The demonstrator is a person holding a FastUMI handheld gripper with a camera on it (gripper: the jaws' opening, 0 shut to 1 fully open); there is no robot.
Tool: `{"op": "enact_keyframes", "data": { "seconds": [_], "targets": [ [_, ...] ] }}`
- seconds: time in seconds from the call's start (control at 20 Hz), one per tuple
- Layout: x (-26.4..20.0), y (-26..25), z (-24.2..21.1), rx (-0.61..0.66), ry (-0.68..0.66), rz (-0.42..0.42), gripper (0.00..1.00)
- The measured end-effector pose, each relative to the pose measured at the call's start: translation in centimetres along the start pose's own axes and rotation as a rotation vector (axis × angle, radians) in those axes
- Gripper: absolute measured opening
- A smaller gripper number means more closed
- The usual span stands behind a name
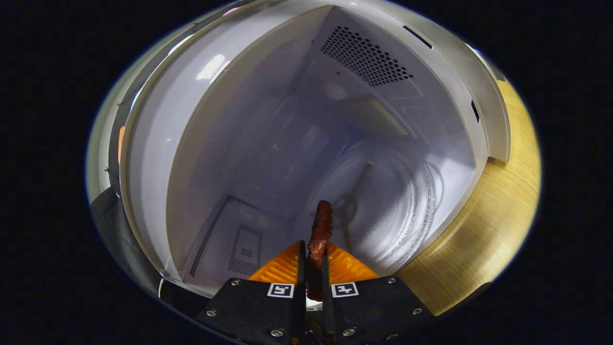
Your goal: Open the microwave, put the food inside, and close the microwave door.
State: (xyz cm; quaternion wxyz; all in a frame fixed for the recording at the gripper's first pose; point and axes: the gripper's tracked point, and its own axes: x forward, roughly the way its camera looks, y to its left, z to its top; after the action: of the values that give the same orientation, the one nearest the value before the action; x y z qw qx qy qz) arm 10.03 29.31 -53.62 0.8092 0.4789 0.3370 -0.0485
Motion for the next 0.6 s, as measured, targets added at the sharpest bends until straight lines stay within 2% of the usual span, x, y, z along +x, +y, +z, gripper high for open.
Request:
{"op": "enact_keyframes", "data": {
  "seconds": [0.1,0.2,0.25,0.3,0.35,0.45,0.6],
  "targets": [
    [-0.3,-0.9,0.1,-0.042,0.000,-0.048,0.18],
    [0.0,-0.9,-0.2,-0.120,0.028,-0.078,0.41],
    [-0.4,-0.6,0.0,-0.151,0.045,-0.083,0.63],
    [-0.7,-0.3,0.0,-0.169,0.051,-0.071,0.73],
    [-1.6,-0.5,0.0,-0.185,0.053,-0.076,0.90],
    [-2.8,-1.0,0.5,-0.230,0.054,-0.094,0.97],
    [-3.6,-2.7,0.8,-0.314,0.094,-0.140,0.97]
  ]
}}
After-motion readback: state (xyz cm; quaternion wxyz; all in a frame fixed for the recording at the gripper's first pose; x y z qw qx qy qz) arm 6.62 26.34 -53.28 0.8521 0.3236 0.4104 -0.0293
